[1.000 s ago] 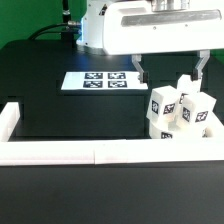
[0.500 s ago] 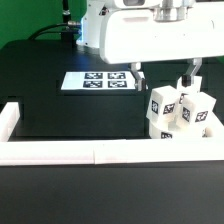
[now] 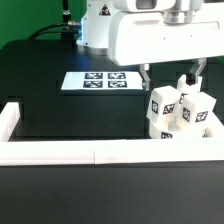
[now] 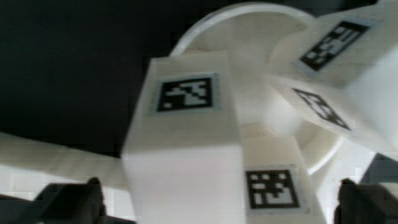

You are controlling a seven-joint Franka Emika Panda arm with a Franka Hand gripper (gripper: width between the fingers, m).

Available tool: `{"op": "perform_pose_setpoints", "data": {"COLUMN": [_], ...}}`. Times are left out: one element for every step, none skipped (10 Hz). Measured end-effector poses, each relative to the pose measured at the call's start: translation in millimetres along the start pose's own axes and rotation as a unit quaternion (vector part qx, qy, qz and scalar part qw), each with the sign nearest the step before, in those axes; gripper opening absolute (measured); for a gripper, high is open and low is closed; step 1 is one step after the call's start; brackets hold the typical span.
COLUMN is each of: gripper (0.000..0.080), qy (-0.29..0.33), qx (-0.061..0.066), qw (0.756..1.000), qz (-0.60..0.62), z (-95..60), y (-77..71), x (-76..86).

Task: Assemble stool

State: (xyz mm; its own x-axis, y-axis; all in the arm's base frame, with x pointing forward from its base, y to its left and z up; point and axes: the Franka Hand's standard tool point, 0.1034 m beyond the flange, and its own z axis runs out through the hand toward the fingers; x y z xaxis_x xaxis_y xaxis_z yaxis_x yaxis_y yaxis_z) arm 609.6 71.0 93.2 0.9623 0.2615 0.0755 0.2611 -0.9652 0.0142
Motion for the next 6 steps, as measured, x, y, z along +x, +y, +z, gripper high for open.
{"op": "perform_pose_setpoints", "data": {"gripper": [0.0649,0.0649,0.0649,0.0649,0.0649,0.0649], "qy": [-0.002,-0.003,-0.003,-0.001,-0.004,0.0], "qx": [-0.001,-0.002,-0.003,-0.005,-0.006,-0.01], "qw": [1.0,1.0,1.0,1.0,1.0,1.0], "qz": [-0.003,-0.001,0.003,0.005,0.007,0.007], "z": [3.8,4.5,5.2,7.5,11.4,13.9], "y": [2.8,8.0,10.4,11.5,13.3,15.0], "x": [-0.2,-1.1,-1.6,-3.0,-6.5,-6.7]}}
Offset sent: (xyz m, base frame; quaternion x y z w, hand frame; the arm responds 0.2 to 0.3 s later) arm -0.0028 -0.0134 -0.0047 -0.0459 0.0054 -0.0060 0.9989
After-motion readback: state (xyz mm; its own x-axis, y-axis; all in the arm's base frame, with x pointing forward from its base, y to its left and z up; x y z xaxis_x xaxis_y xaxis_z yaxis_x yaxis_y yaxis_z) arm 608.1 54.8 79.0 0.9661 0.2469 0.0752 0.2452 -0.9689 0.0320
